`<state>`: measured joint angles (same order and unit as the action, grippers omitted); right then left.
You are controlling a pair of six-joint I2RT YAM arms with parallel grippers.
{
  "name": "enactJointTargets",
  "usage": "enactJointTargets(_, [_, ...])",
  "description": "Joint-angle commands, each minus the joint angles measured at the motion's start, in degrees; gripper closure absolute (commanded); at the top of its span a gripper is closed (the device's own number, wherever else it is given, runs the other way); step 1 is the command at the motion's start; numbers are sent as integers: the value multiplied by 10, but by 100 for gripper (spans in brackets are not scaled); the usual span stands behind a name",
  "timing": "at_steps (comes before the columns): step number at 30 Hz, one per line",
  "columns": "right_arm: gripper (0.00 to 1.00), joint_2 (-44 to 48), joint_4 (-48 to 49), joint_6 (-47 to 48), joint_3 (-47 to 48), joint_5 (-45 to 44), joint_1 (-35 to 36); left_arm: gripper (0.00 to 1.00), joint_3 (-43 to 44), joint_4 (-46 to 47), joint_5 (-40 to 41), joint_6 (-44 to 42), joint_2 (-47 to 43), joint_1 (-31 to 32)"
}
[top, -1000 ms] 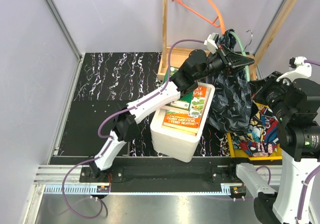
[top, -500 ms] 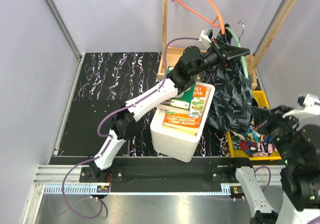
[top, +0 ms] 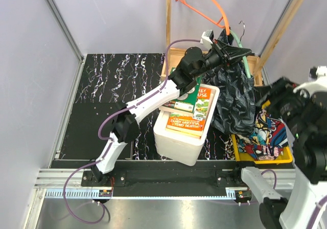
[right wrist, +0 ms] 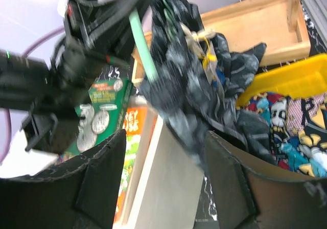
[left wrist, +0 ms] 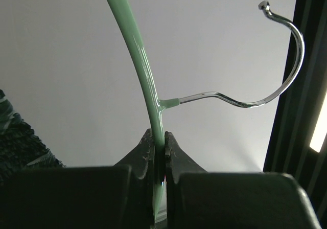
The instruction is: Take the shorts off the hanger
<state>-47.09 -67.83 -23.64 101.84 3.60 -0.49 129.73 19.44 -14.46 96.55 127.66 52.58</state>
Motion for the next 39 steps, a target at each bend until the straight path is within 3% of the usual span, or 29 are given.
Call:
enactJointTargets(1, [29, -60, 16, 14, 56, 1, 1, 100, 8, 61, -15, -15, -60, 9])
enactJointTargets(5, [30, -88, 16, 14, 70, 38, 1, 100, 9, 59, -19, -17, -60, 14])
enactJointTargets(13, [51, -83, 31, 13, 42, 45, 1, 100, 13, 53, -22, -27, -64, 18])
enactJointTargets(17, [67, -77, 35, 14, 28, 46, 1, 100, 14, 50, -22, -28, -64, 21])
enactJointTargets(18, [76, -75, 35, 15, 28, 44, 1, 100, 16, 49, -22, -28, -64, 21])
enactJointTargets(23, [100, -50, 31, 28, 11, 34, 1, 100, 21, 52, -15, -24, -58, 21])
enactJointTargets(31, [100, 8, 0, 27, -46, 59, 1, 100, 44, 64, 6, 4, -40, 13])
enactJointTargets(39, [100, 152, -83, -11, -168, 65, 1, 100, 50, 92, 43, 61, -30, -10])
